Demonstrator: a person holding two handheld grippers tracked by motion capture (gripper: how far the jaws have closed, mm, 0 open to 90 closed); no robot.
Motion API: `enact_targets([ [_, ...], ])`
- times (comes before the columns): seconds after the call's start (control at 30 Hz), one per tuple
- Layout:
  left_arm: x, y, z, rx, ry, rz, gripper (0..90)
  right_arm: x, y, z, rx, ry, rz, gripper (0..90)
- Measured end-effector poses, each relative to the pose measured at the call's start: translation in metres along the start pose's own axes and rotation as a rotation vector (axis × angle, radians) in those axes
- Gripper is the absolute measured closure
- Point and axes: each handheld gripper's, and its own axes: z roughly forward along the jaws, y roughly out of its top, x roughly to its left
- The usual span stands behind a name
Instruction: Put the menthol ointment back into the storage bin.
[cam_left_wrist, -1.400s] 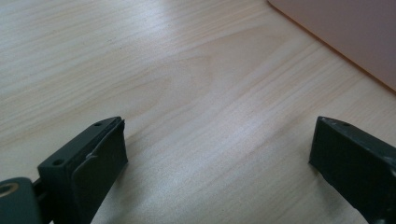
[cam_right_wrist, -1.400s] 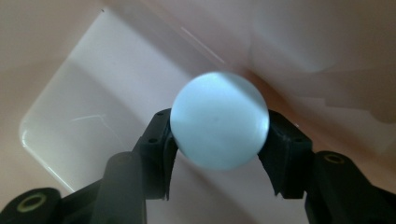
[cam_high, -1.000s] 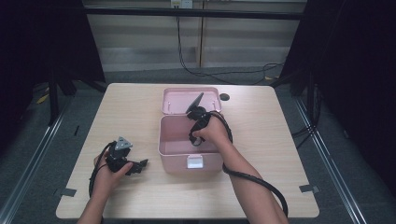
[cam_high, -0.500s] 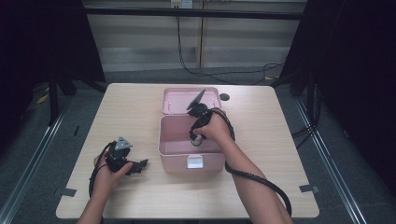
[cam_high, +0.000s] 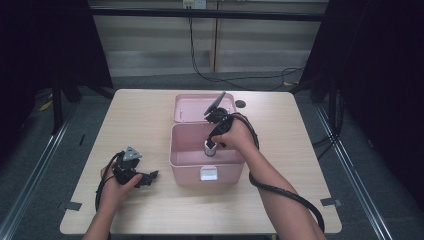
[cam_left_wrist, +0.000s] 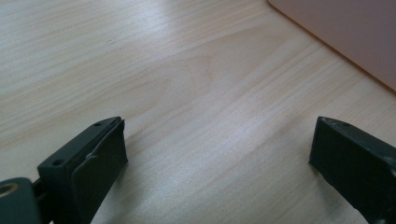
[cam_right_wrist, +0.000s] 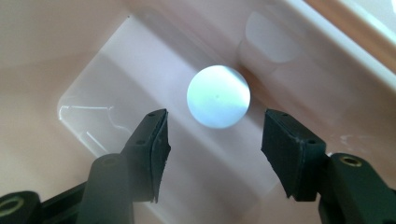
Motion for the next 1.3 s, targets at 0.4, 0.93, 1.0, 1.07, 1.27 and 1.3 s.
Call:
enact_targets([
  [0.4,0.0,0.0,0.0,0.0,0.0,0.0,3.3,0.004,-0.011,-0.021,-0.01,0.004,-0.03,43.9],
  [0.93,0.0,0.0,0.0,0.0,0.0,0.0,3.2,0.014,-0.023,-0.044,-0.009,0.031,-0.11,60.7],
  [1.0,0.0,0.0,0.0,0.0,0.0,0.0,3.3,0.016,-0.024,-0.046,-0.011,0.042,-0.111,64.1],
  [1.07,0.0,0.0,0.0,0.0,0.0,0.0,3.3,0.018,-0.024,-0.048,-0.012,0.051,-0.118,66.8],
  [1.27,0.0,0.0,0.0,0.0,0.0,0.0,3.3,0.028,-0.025,-0.053,0.005,0.045,-0.168,77.5],
  [1.3,0.0,0.0,0.0,0.001,0.001,0.001,3.3,0.029,-0.025,-0.053,0.008,0.054,-0.177,78.2],
])
